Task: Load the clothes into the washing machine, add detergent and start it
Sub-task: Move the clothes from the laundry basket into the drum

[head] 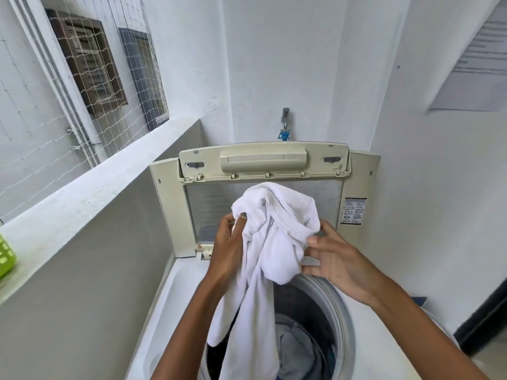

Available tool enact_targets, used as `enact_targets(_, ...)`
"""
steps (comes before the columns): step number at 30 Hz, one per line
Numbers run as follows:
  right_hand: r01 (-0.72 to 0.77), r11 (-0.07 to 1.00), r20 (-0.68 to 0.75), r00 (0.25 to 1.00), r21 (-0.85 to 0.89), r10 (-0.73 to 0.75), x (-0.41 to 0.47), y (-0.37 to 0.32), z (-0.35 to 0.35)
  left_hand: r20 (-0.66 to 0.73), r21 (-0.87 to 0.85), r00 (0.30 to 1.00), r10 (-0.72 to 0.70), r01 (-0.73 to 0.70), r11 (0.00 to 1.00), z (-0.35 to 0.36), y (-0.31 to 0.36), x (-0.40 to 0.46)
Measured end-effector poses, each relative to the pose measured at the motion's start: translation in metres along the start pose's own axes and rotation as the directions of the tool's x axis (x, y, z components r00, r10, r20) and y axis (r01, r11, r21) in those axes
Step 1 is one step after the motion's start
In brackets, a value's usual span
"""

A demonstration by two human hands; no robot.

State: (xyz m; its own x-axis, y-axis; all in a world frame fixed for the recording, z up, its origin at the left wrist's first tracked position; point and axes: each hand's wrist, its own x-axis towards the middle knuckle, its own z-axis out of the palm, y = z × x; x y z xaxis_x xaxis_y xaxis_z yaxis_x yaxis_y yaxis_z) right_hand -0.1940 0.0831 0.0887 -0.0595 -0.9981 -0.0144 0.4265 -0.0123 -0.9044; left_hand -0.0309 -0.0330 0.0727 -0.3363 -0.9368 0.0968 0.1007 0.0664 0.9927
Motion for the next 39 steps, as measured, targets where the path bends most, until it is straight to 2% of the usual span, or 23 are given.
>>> enact_targets(3, 0.024, 0.978, -0.167, 0.984, -0.205, -0.059, 0.004, 0.007, 0.006, 0.077, 0.018, 0.997, -0.001, 0.0, 1.0, -0.006, 0.001, 0.001)
enact_targets(6, 0.069, 0.946, -0.343, 0.921, -0.316, -0.182, 0.014, 0.007, 0.002, 0.04, 0.032, 0.999, 0.032, -0.034, 0.999, -0.013, 0.003, 0.003)
enact_targets(9, 0.129, 0.877, -0.406, 0.849, -0.462, -0.339, 0.02, 0.001, -0.005, -0.006, 0.05, 0.996, 0.087, -0.087, 0.995, -0.023, 0.004, 0.006)
enact_targets(13, 0.201, 0.8, -0.358, 0.814, -0.565, -0.457, 0.022, -0.01, -0.007, -0.036, 0.112, 0.987, 0.154, -0.149, 0.982, -0.031, 0.008, 0.008)
enact_targets(21, 0.218, 0.702, -0.376, 0.718, -0.678, -0.586, 0.017, -0.041, -0.009, -0.015, 0.14, 0.969, 0.247, -0.243, 0.96, -0.044, 0.022, 0.017)
enact_targets(25, 0.241, 0.629, -0.281, 0.738, -0.739, -0.613, 0.016, -0.056, -0.01, -0.059, 0.184, 0.928, 0.368, -0.352, 0.918, -0.046, 0.038, 0.028)
enact_targets(29, 0.218, 0.535, -0.234, 0.723, -0.816, -0.651, 0.02, -0.063, -0.009, -0.061, 0.301, 0.901, 0.429, -0.393, 0.869, -0.046, 0.051, 0.038)
enact_targets(32, 0.233, 0.514, -0.224, 0.701, -0.826, -0.678, 0.02, -0.071, -0.013, 0.029, 0.305, 0.918, 0.396, -0.385, 0.871, -0.047, 0.057, 0.037)
enact_targets(35, 0.237, 0.49, -0.232, 0.658, -0.839, -0.716, 0.021, -0.078, -0.018, 0.224, 0.315, 0.934, 0.278, -0.339, 0.886, -0.051, 0.059, 0.036)
enact_targets(39, 0.213, 0.436, -0.24, 0.591, -0.874, -0.77, 0.022, -0.083, -0.03, 0.364, 0.499, 0.923, 0.123, -0.305, 0.811, -0.059, 0.061, 0.033)
